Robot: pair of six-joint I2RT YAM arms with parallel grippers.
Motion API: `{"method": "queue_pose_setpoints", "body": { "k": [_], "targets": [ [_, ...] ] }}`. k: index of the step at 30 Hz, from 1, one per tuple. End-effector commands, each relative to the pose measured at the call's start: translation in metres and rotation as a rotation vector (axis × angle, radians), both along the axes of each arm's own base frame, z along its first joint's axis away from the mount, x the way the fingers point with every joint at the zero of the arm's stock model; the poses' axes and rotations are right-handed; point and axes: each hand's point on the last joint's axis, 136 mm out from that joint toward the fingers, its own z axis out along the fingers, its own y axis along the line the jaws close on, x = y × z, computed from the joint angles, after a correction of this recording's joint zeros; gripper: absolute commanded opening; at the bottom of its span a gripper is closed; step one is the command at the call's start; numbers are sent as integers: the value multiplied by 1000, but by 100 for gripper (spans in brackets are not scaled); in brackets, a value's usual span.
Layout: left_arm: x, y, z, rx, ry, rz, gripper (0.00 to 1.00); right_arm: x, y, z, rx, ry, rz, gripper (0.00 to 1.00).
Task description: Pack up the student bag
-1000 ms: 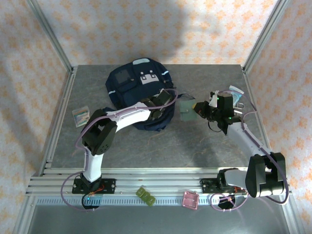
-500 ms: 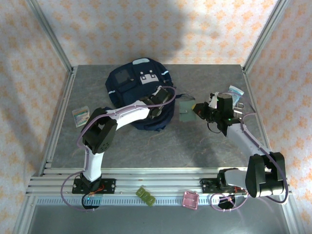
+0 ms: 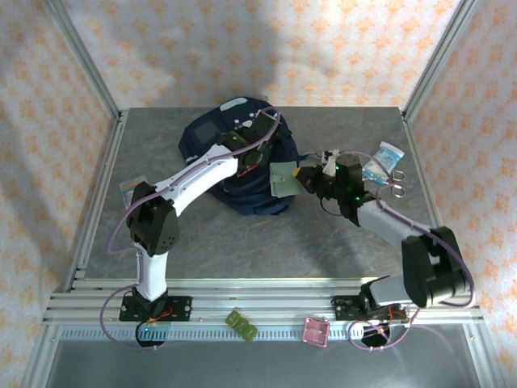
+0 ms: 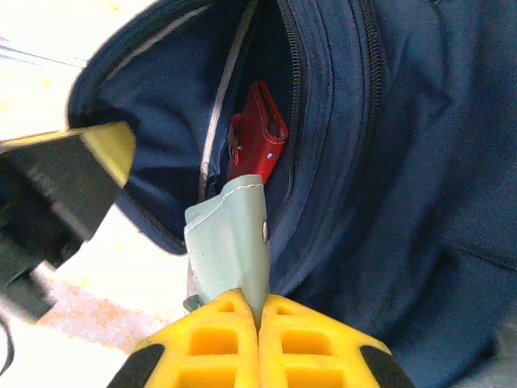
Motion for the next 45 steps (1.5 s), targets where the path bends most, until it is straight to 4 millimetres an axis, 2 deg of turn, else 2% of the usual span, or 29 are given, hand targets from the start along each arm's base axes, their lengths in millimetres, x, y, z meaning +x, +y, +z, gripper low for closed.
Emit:
{"method": "queue_pose_setpoints", "body": {
  "k": [1, 9, 11, 14, 19, 21, 24, 27, 29, 36, 40, 43, 45],
  "targets": [
    [2, -24, 48, -186, -63, 0, 0, 32, 9, 29, 101, -50, -52, 0],
    [4, -39, 52, -303, -27, 18, 0, 76, 19, 16, 179, 56, -215, 0],
    [5, -42, 51, -320, -21, 20, 0, 86, 26, 18, 216, 65, -249, 0],
    [8, -41, 51, -323, -30, 45, 0, 98, 40, 7, 193, 125, -329, 0],
    [11, -42, 54, -347, -41, 53, 0, 110, 69, -8, 216, 176, -359, 0],
    [12, -43, 53, -352, -41, 55, 0, 111, 87, -6, 268, 167, -282, 9],
    [14, -40, 50, -348, -42, 69, 0, 102, 94, -17, 241, 197, -225, 25],
    [15, -38, 46, -352, -34, 73, 0, 84, 84, -18, 175, 173, -194, 34],
    [14, -39, 42, -361, -26, 68, 0, 70, 76, -20, 112, 164, -177, 37],
    [10, -41, 27, -385, 2, 65, 0, 23, 25, -19, -26, 120, -219, 37],
    [5, -47, 15, -410, 37, 50, 0, 10, 3, -7, -92, 73, -247, 37],
    [-1, -52, 4, -439, 76, 37, 0, 3, -13, -7, -158, 55, -278, 37],
    [-6, -57, -4, -466, 100, 26, 14, -3, -21, -13, -181, 61, -287, 36]
  ]
}}
